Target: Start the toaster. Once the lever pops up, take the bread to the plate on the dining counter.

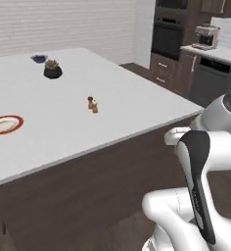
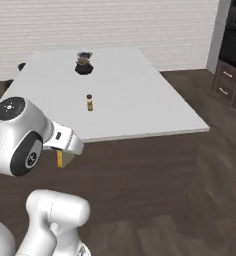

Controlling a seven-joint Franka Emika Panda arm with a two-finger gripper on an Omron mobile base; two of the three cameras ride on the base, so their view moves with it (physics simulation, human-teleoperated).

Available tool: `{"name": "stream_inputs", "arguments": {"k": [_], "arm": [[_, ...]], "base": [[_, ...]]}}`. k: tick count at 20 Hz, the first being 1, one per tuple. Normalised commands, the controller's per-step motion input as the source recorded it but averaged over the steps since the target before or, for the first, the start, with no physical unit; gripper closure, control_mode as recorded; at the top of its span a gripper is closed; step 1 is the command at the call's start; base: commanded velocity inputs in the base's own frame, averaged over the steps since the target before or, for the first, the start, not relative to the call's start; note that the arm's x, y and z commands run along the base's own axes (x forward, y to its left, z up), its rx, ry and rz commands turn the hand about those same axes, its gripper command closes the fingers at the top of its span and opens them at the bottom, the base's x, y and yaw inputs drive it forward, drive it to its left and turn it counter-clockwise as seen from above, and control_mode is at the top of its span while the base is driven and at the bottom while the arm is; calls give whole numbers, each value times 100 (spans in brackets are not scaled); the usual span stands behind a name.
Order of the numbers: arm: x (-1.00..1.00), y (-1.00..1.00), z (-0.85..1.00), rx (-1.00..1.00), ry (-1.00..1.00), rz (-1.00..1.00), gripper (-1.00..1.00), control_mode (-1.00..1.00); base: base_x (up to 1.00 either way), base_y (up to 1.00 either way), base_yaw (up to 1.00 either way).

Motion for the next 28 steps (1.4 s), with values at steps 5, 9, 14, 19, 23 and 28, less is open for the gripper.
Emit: {"name": "stream_inputs", "arguments": {"k": [5,9,14,19,23,28], "arm": [[0,0,0,0,0,0,100,100],[0,0,0,0,0,0,100,100],[0,0,0,0,0,0,100,100],[0,0,0,0,0,0,100,100],[0,0,0,0,0,0,100,100],[0,0,0,0,0,0,100,100]], "base": [[0,8,82],[11,81,18],[12,100,-3],[22,100,-8],[33,100,-15],[32,100,-28]]}}
